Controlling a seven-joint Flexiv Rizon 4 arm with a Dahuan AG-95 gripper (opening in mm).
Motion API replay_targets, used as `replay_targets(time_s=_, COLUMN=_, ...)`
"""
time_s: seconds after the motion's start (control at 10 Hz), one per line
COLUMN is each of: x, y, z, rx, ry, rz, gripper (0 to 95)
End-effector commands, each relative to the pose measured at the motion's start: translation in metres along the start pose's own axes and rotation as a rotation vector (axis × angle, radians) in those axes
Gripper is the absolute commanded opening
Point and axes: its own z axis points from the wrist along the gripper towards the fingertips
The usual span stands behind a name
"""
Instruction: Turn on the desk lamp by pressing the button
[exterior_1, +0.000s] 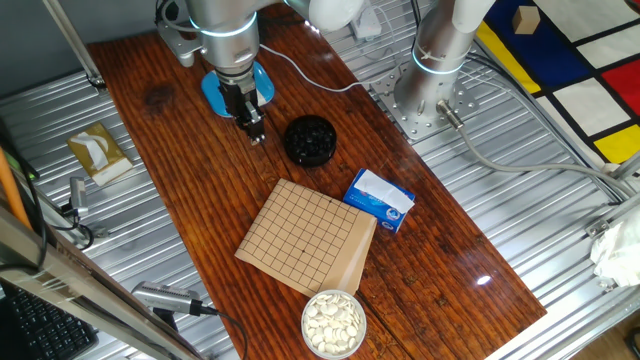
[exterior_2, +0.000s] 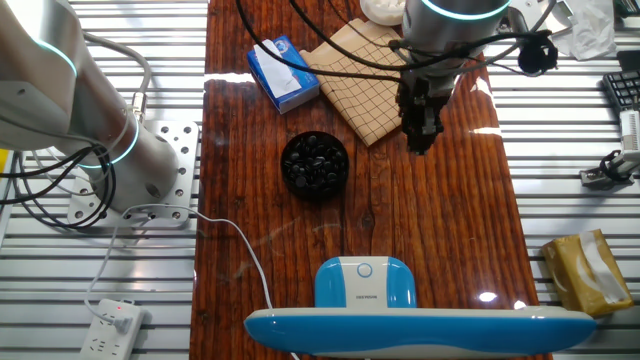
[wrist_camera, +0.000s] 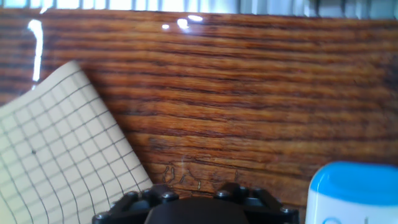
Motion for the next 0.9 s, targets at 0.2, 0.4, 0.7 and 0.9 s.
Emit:
replay_targets(time_s=0.2, x=-0.0005, y=0.0001, z=0.0005, rx=0.003, ry=-0.004, rz=-0.058, gripper=0.0)
replay_targets(time_s=0.4, x=-0.0005, y=0.0001, z=0.0005, rx=0.004, ry=-0.003, rz=-0.058, gripper=0.0)
replay_targets(time_s=0.7, x=-0.0005, y=0.0001, z=0.0005, rx=0.005, ry=-0.003, rz=-0.057, gripper=0.0)
replay_targets(time_s=0.9, x=-0.0005, y=0.0001, z=0.0005, rx=0.009, ry=-0.001, rz=-0.057, gripper=0.0)
